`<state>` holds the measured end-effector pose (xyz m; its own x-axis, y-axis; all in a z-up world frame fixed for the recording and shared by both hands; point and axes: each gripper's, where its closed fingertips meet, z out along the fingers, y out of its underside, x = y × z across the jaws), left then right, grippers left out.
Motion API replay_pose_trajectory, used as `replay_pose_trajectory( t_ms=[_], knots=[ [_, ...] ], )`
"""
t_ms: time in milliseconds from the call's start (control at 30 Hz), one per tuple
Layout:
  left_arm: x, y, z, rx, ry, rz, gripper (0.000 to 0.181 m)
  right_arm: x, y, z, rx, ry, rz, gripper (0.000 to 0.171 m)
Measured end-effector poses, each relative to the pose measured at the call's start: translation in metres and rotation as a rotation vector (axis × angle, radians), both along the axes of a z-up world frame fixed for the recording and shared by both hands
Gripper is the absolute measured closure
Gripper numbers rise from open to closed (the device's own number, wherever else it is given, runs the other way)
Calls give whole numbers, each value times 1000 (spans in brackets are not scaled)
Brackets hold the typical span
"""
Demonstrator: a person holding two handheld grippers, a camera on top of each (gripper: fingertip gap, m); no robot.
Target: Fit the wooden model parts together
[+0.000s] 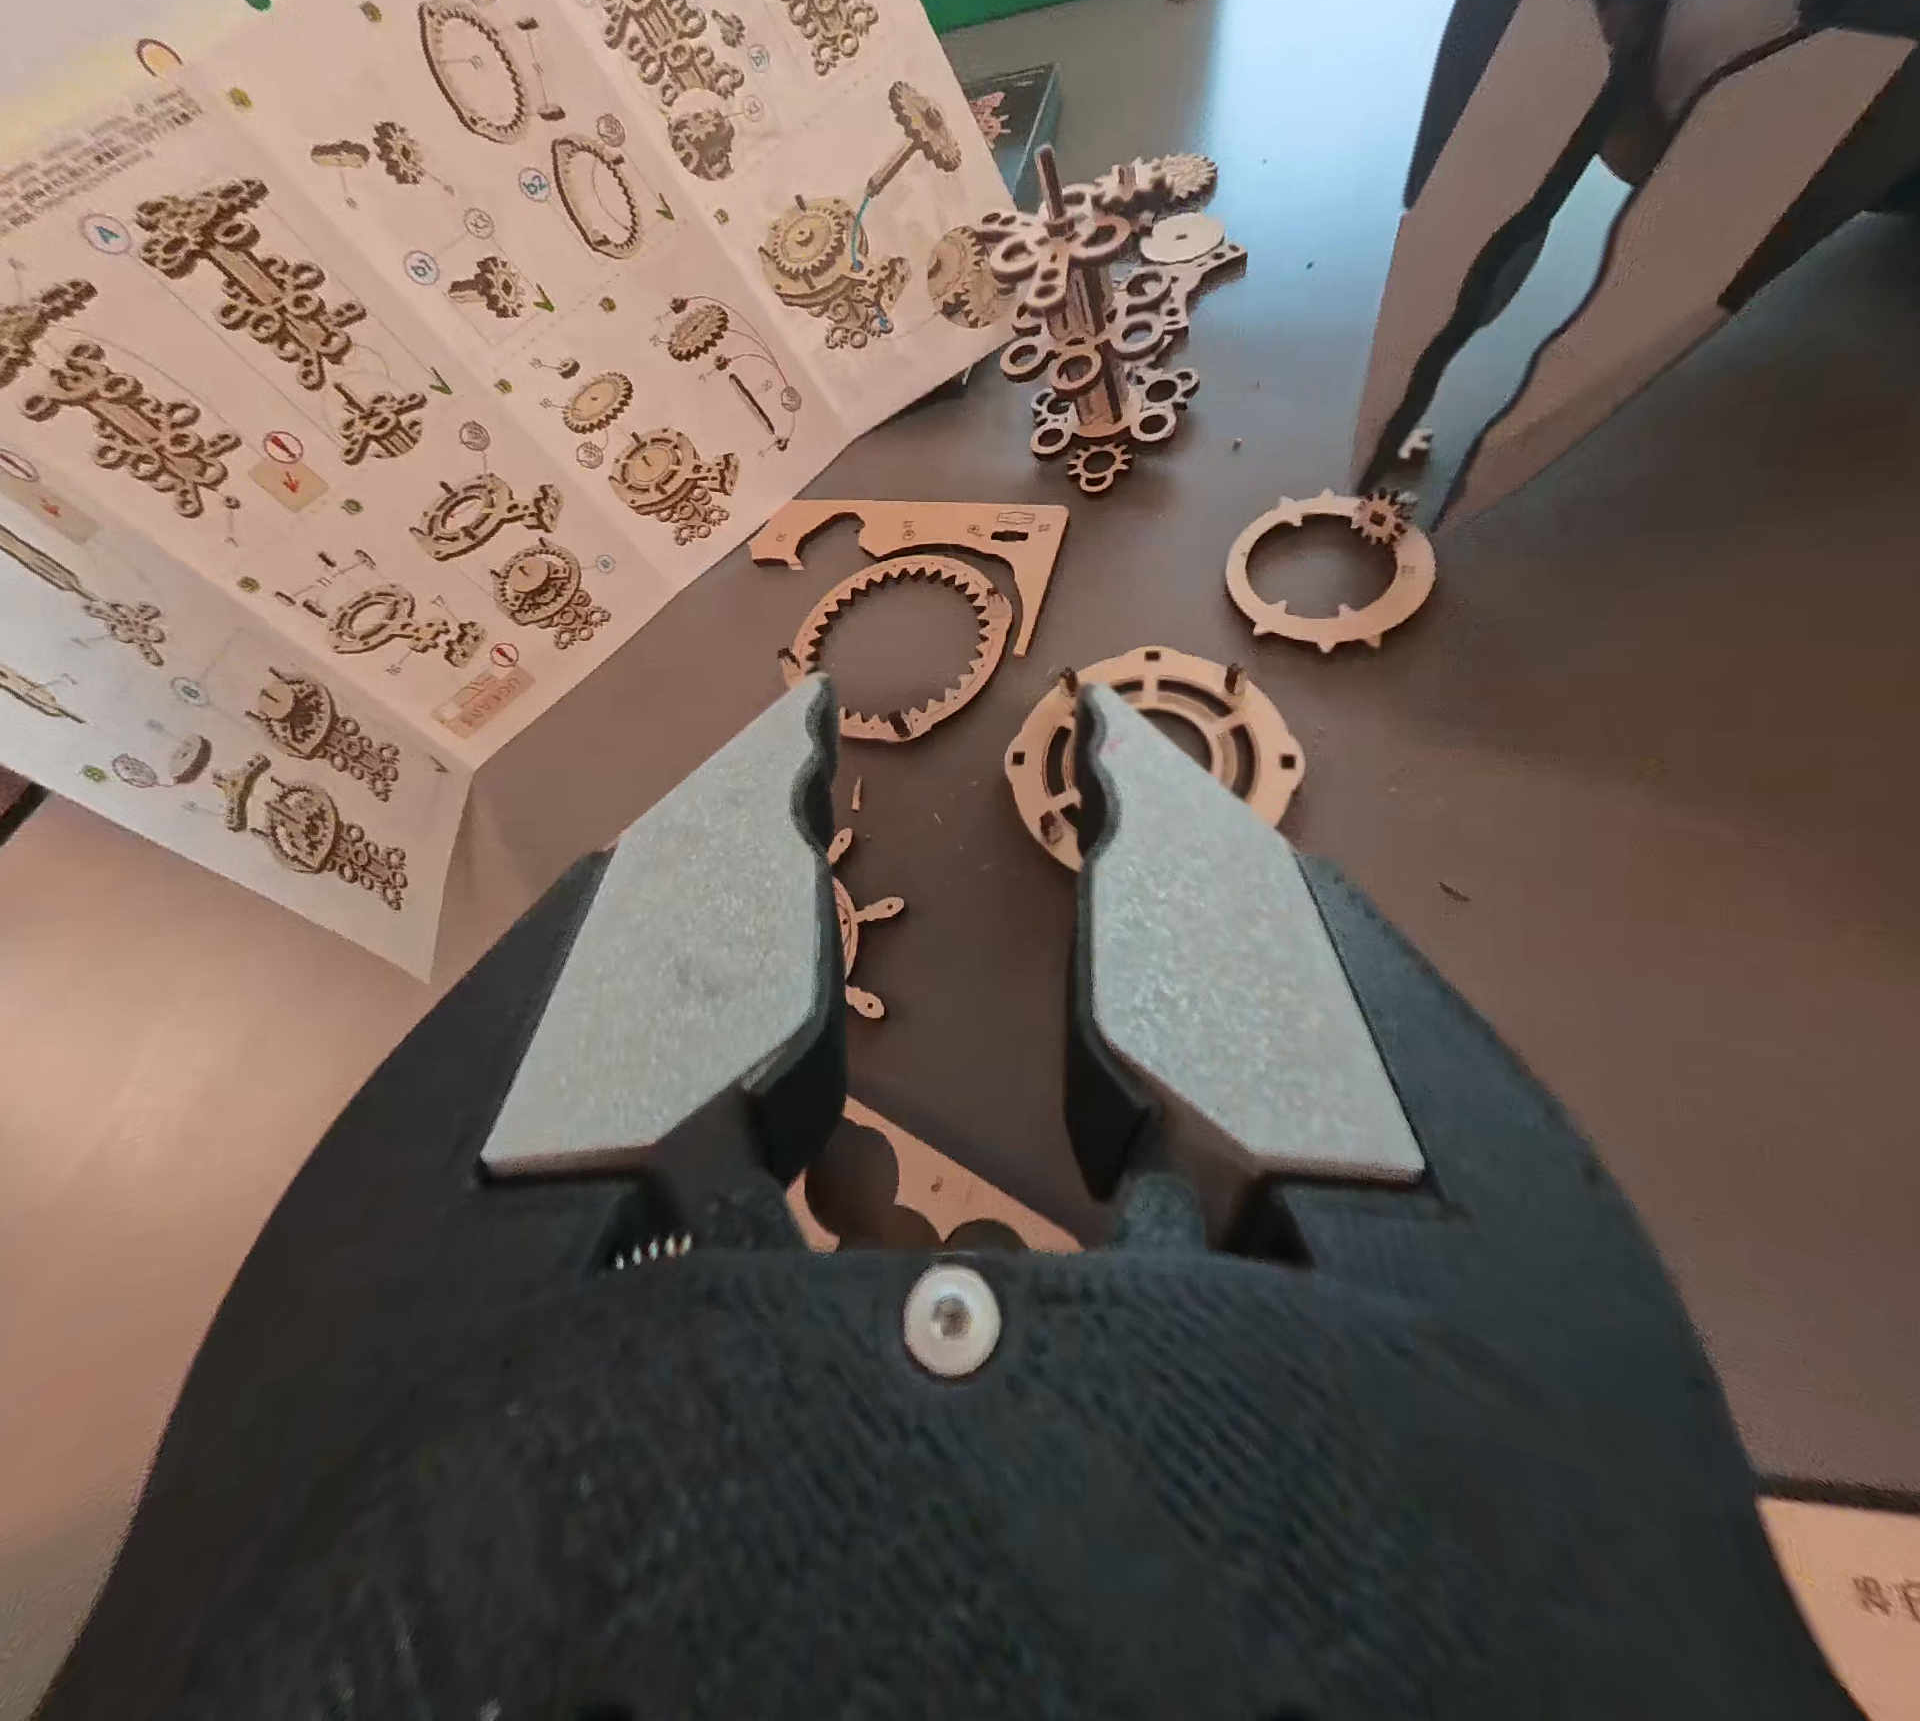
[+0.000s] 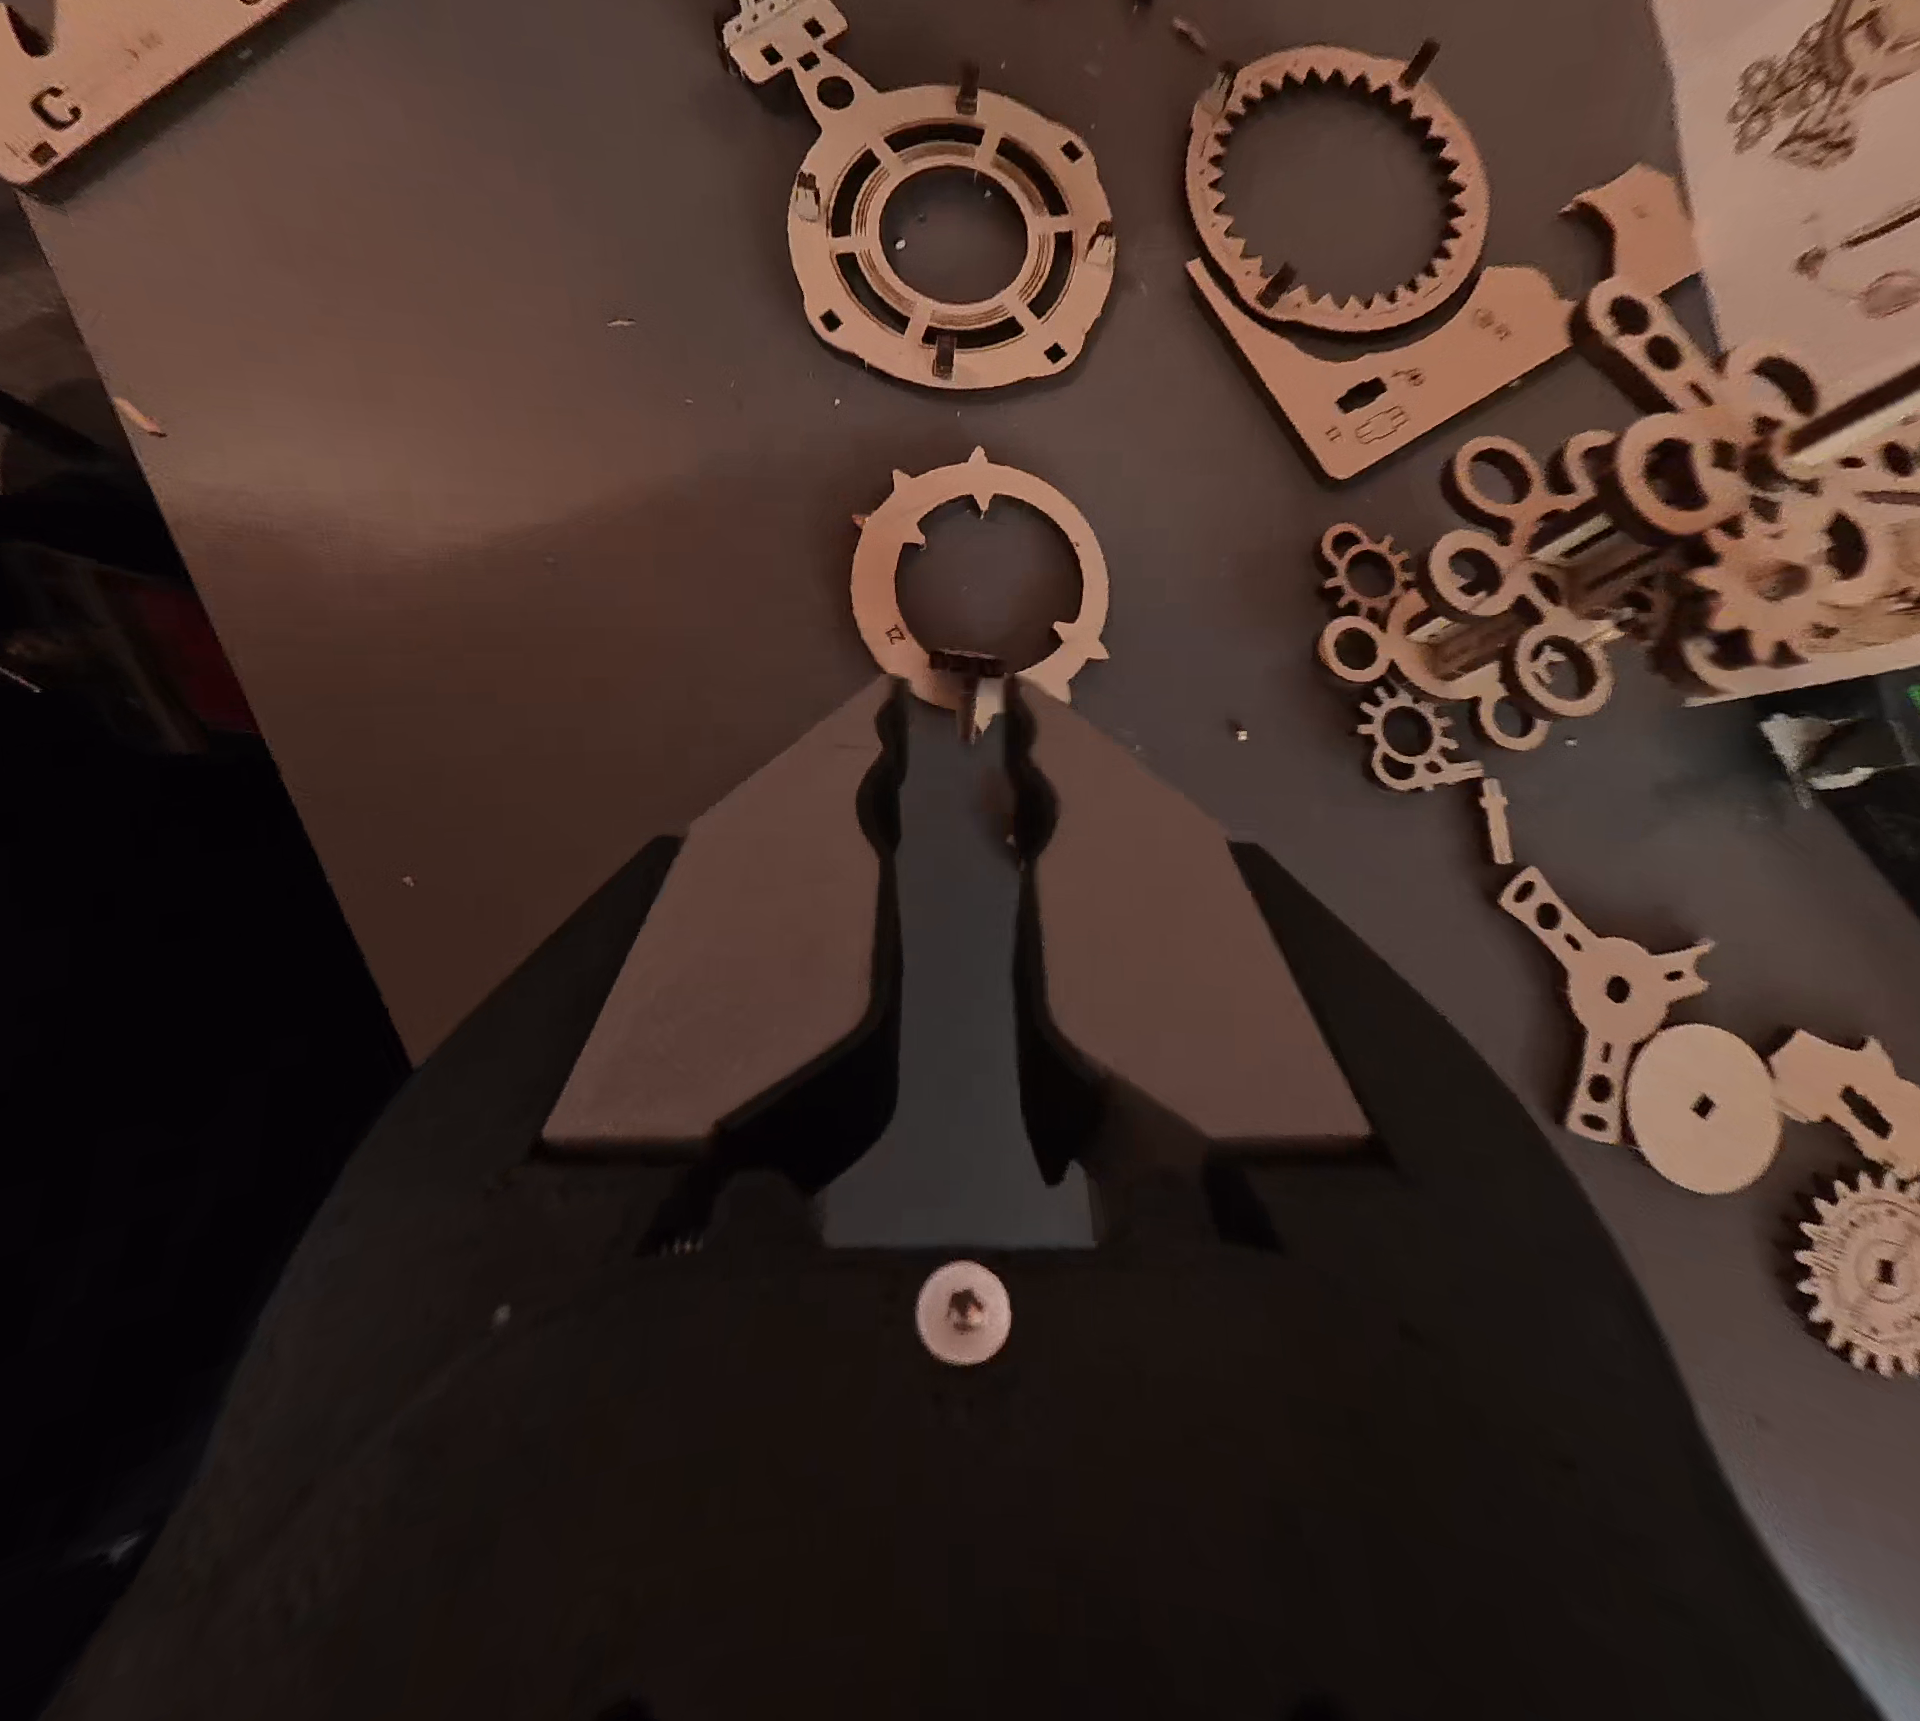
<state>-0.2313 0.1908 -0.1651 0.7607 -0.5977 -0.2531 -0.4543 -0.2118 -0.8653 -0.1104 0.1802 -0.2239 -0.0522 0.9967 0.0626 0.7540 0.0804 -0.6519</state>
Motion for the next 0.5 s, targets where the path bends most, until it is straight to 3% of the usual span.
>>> replay_pose_trajectory(
  t_ms=[67,167,300,500],
  knots=[
    [7,-5,-6,-41,-16,-37,139,-1,0,-1,-4,16,1,171],
    [23,-12,-13,-60,-2,-98,140,0,2,1,-36,24,-24,171],
    [34,-15,-18,23,110,-132,141,-3,0,22,-97,110,-7,171],
    [66,-25,4,217,99,-239,159,-22,-22,55,-276,254,124,171]
  ],
)
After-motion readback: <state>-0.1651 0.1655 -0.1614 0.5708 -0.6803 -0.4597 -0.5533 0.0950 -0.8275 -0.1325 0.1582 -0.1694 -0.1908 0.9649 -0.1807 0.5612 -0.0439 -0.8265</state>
